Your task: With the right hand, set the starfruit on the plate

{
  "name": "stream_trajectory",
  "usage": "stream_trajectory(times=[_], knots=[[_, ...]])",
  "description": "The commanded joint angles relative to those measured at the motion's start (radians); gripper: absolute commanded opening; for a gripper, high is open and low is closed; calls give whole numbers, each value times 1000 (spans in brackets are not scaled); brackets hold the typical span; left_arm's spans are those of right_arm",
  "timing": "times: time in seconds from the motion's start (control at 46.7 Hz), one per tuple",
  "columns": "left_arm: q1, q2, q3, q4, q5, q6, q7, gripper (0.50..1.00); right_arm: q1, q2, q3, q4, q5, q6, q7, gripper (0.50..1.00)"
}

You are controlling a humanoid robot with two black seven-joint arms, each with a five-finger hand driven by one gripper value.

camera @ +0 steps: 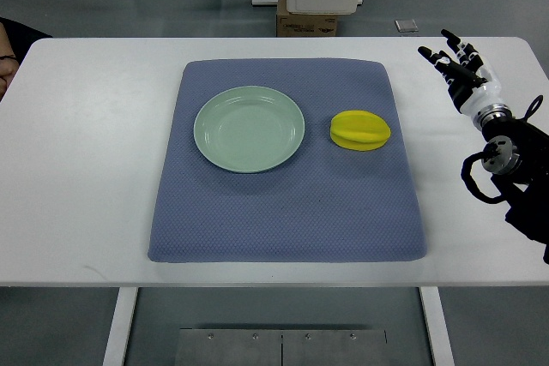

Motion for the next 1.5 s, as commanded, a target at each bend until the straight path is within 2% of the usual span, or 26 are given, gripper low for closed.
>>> stream_trajectory(times=[0.0, 1.478], knots=[[5, 0, -1, -1, -2, -1, 0, 1000, 0, 1, 0, 0, 0, 0, 0, 1000], [13, 0, -1, 1, -2, -1, -6, 1000, -13, 9, 5, 0, 6, 0, -3, 1000]])
